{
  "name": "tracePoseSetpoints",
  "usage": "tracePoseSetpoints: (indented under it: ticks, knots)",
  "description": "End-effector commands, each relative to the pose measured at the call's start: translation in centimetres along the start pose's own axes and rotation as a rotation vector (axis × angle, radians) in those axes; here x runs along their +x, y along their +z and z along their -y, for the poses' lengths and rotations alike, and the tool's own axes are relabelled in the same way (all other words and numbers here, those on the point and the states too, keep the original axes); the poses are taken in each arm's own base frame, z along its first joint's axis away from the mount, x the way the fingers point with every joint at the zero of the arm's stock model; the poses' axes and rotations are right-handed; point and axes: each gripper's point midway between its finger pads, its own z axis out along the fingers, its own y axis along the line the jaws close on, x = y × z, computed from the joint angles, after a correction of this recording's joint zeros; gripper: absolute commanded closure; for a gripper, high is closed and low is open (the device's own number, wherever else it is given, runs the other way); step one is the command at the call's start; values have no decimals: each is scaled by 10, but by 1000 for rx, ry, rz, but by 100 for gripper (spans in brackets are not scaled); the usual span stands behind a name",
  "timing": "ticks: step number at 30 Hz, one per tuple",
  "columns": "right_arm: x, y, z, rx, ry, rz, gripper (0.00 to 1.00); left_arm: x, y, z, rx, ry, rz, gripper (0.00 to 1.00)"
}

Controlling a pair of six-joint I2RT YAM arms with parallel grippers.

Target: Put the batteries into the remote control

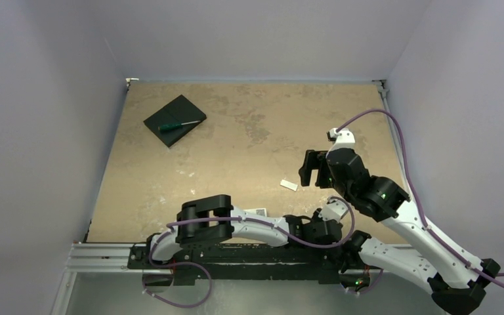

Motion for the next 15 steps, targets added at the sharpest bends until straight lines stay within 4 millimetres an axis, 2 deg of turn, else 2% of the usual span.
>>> tracePoseSetpoints:
  ticks: [1,7,15]
  knots:
    - [-8,3,-4,-12,5,29,9,38,-3,-9,-32,87,-78,59]
    - [-6,3,-6,-20,13,22,9,60,-3,-19,-98,149,-109,62]
    - [-5,2,-6,-24,22,19,9,71,-1,-28,-154,182,-109,68]
